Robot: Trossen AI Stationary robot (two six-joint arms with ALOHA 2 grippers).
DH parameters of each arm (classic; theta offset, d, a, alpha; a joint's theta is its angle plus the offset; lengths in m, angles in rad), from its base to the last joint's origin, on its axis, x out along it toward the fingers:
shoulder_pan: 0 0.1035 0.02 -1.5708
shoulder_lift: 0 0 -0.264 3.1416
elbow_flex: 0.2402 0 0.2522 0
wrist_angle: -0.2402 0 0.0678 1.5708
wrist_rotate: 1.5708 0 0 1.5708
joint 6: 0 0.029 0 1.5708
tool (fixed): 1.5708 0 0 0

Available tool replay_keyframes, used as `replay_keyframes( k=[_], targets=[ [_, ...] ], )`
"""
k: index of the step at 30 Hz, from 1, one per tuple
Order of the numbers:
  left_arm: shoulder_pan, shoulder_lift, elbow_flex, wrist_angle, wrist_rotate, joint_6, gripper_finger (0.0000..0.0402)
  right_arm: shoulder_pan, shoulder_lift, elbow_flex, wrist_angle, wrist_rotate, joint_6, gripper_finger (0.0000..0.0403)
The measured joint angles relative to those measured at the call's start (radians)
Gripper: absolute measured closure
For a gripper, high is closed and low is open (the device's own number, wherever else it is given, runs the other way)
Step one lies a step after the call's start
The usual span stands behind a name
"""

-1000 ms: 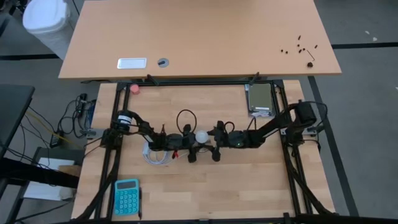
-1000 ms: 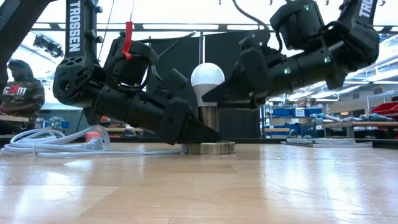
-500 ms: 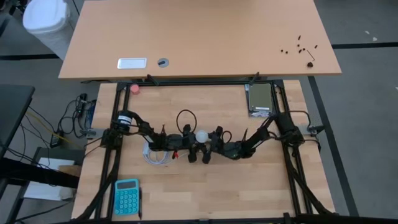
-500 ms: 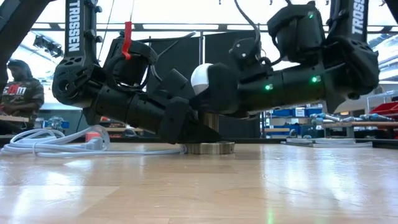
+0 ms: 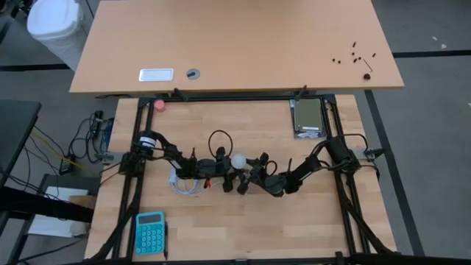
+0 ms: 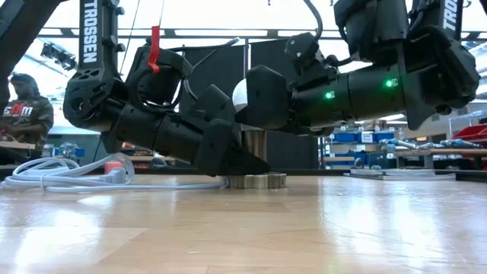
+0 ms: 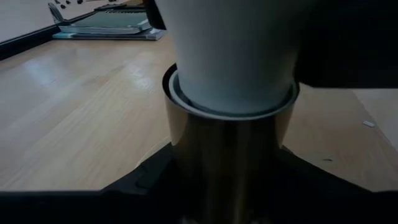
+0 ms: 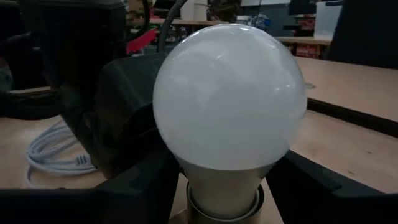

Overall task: Screw lightbulb
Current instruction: Remove the lightbulb from the lamp

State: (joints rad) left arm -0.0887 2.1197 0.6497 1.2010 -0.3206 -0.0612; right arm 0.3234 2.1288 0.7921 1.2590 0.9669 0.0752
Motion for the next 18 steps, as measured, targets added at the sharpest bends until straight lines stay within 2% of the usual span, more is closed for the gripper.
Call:
replay_keyframes(
  k=[15, 18],
  targets=[
    [0.002, -0.001, -0.001, -0.002, -0.008, -0.002, 0.0199, 0.001, 0.000, 0.052, -0.087, 0.061, 0.013, 0.0176],
    [0.002, -0.001, 0.000, -0.002, -0.008, -0.002, 0.0199, 0.001, 0.000, 0.052, -0.093, 0.061, 0.019, 0.0192]
  ],
)
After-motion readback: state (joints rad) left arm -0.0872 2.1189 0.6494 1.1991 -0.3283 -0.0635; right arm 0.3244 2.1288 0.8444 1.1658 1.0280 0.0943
